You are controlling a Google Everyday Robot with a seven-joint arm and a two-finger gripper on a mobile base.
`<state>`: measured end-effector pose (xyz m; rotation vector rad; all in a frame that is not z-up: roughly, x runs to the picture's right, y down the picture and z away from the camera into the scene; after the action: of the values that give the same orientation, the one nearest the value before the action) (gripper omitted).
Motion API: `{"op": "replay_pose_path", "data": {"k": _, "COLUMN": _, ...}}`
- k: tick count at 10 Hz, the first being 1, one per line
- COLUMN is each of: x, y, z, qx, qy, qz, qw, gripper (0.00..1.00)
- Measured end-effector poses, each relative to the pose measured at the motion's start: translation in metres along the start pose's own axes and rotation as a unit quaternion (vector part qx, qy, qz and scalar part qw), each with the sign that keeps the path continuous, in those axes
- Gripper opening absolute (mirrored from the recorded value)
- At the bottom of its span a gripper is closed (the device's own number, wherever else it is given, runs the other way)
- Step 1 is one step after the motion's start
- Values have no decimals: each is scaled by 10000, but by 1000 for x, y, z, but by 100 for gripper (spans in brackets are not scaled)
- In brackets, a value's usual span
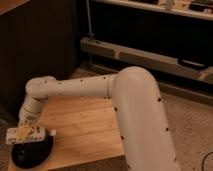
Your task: Place the bottle in the ceramic bowl
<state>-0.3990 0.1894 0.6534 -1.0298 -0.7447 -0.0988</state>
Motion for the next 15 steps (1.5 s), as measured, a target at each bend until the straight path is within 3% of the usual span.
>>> {"op": "replay_pose_path", "data": {"k": 2, "x": -11, "y": 5, "z": 12, "qx": -461, "qy": 530, "qz": -162, "qw": 9974, "gripper": 26}}
{"op": "replay_pose_path", "data": {"k": 3, "x": -11, "y": 7, "z": 12, "qx": -549, "qy": 731, "qz": -218, "qw": 9956, "gripper": 37}}
{"op": "replay_pose_path", "data": {"k": 7, "x": -3, "y": 13, "z": 7, "qx": -558, "qy": 673, "qz": -151, "qw": 9961, "gripper": 77}}
{"op": "replay_pose_path", "data": {"k": 10, "x": 6, "y": 18, "z": 3, "qx": -561, "qy": 400, "qz": -109, "qw": 9976, "gripper": 80}}
{"op": "replay_pose_path", "data": {"k": 15, "x": 6, "y": 19, "z": 3, "qx": -569, "qy": 395, "qz": -112, "qw": 9975, "gripper": 80}}
